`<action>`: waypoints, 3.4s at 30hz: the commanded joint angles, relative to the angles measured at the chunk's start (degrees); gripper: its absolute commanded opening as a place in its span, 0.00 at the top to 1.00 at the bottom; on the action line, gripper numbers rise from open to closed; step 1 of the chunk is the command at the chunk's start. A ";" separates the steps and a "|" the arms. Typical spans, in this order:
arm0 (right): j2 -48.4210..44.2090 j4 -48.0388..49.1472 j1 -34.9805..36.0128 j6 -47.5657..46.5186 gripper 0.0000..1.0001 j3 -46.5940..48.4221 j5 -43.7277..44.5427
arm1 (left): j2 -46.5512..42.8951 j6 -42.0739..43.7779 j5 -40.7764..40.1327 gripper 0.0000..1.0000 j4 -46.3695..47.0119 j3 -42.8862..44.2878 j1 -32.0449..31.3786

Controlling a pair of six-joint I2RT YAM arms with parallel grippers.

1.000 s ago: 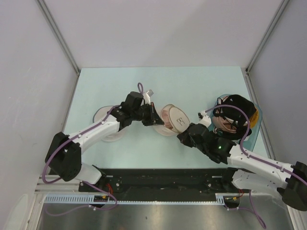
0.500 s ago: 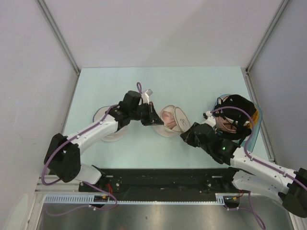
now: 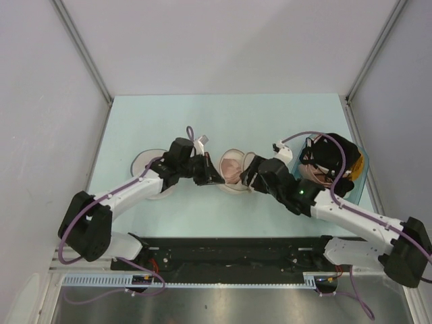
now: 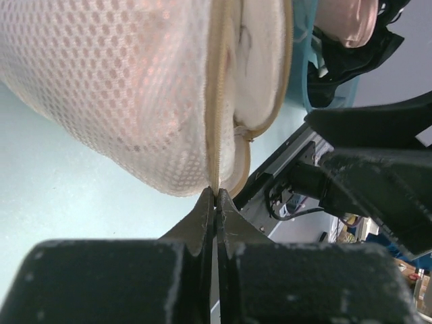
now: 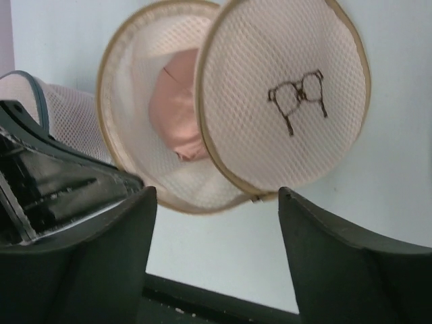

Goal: Unzip the laundry bag and remove the bra

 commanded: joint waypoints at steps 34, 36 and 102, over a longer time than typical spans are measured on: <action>20.69 10.49 -1.42 -5.97 0.39 14.55 -1.18 | 2.52 3.93 -0.89 1.00 0.27 0.46 -0.18; 23.76 10.32 -2.57 -6.05 0.39 14.82 -1.72 | 2.25 3.84 -0.98 1.00 0.19 0.46 -0.18; -20.60 -14.64 -12.24 -33.74 1.00 40.84 34.66 | 3.66 4.19 -0.10 0.99 -1.22 1.87 0.34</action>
